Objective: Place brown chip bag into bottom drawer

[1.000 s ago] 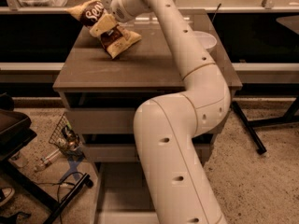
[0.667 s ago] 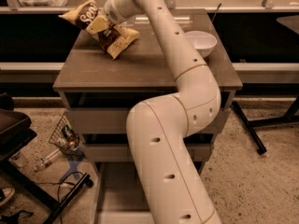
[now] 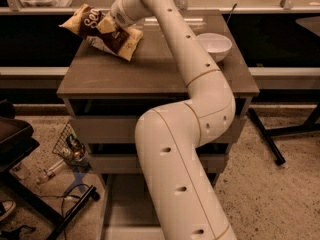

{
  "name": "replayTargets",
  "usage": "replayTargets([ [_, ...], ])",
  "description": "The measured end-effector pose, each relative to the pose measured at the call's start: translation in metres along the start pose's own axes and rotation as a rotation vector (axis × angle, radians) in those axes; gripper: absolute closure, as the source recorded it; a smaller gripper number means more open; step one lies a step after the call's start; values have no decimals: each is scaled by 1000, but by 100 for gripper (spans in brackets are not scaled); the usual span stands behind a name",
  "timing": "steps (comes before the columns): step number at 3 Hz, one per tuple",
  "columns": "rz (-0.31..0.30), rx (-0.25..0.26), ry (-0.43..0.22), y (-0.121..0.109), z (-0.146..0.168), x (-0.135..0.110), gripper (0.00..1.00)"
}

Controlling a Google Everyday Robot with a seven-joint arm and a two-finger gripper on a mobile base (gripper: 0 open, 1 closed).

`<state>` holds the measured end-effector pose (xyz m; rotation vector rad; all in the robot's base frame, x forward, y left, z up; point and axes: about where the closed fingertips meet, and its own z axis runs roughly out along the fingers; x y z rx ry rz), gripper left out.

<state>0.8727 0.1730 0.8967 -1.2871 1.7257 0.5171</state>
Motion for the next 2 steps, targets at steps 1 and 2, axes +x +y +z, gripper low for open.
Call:
replayTargets([
  [1, -8, -10, 15, 4, 3, 2, 100],
  [2, -20, -14, 73, 5, -29, 5, 100],
])
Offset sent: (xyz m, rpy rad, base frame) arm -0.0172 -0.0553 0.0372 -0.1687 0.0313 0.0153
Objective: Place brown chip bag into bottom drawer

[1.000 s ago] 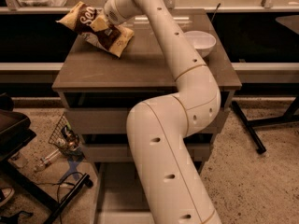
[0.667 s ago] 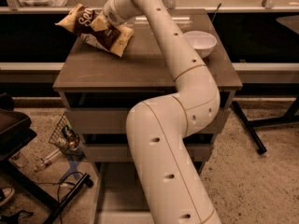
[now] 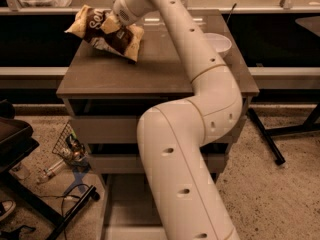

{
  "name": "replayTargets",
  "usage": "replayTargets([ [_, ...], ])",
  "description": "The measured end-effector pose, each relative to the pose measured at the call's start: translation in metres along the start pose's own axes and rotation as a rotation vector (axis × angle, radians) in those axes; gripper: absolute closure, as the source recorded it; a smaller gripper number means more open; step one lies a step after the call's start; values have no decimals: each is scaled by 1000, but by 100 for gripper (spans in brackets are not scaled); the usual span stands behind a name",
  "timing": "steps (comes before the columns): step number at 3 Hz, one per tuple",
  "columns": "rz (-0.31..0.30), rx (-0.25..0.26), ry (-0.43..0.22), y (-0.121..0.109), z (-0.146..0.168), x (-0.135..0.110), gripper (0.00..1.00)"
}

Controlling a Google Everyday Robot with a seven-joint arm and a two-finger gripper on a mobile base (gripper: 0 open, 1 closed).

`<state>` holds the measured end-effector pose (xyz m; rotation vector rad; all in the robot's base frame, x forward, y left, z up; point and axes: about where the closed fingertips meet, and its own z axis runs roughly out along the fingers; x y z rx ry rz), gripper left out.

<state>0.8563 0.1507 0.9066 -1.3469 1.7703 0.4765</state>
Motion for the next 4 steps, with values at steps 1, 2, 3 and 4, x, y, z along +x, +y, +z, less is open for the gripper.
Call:
replayTargets([
  [1, 17, 31, 20, -12, -55, 8, 100],
  [2, 61, 106, 43, -30, -136, 21, 100],
  [3, 141, 291, 7, -50, -275, 31, 100],
  [4, 168, 469, -107, -44, -388, 17, 100],
])
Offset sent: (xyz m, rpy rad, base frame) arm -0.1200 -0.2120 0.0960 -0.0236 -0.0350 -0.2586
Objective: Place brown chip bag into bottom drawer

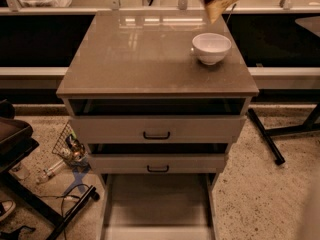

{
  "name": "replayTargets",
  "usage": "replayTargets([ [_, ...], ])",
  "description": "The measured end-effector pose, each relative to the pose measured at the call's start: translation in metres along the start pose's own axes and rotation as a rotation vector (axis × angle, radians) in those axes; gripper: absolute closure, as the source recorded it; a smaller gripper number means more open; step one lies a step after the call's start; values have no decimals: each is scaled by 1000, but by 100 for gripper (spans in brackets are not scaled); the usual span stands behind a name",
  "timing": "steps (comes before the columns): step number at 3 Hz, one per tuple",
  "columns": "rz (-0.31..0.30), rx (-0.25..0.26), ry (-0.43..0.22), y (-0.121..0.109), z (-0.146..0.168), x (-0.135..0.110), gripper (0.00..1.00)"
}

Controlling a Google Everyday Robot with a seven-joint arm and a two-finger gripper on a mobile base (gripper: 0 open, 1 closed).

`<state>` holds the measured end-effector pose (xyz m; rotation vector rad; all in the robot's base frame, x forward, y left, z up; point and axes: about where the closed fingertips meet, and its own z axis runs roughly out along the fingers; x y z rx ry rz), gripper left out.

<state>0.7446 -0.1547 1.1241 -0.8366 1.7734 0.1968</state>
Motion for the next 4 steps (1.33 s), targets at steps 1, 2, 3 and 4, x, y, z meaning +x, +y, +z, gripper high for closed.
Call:
replayTargets([
  [1, 43, 109, -162, 14, -104, -57, 100],
  [2, 6, 67, -335, 128, -198, -134, 100],
  [3, 53, -21, -232, 198, -214, -92, 100],
  [4, 115, -7, -164, 204, -220, -51, 100],
])
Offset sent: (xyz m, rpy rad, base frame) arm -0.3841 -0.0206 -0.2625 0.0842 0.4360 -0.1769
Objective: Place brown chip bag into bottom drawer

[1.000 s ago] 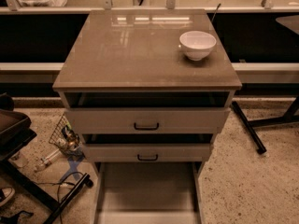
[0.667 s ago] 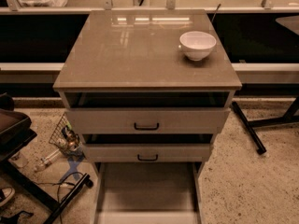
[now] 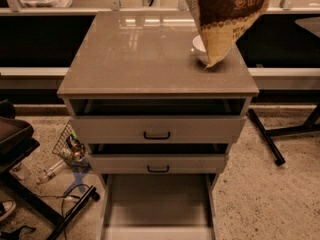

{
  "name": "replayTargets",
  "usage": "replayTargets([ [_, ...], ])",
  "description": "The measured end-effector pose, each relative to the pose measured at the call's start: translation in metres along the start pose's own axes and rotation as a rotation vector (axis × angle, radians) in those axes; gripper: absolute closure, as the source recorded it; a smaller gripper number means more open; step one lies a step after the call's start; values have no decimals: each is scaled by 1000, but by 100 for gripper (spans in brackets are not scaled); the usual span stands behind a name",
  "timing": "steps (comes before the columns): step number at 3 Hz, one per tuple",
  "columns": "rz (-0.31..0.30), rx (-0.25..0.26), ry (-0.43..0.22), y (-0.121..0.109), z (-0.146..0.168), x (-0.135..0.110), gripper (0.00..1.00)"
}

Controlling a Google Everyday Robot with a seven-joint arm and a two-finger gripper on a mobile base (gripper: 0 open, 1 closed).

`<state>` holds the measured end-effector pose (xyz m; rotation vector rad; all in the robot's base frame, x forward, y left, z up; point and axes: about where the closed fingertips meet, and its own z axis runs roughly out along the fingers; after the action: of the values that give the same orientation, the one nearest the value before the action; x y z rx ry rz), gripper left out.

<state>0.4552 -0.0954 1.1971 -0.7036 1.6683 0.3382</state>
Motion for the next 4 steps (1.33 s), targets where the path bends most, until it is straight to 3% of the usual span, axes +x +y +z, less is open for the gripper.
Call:
replayTargets([
  [1, -38, 6, -15, 18, -4, -21, 100],
  [2, -38, 7, -15, 18, -4, -21, 100],
  [3, 13, 1, 29, 28, 4, 15, 100],
  [4, 111, -1, 73, 54, 15, 73, 100],
])
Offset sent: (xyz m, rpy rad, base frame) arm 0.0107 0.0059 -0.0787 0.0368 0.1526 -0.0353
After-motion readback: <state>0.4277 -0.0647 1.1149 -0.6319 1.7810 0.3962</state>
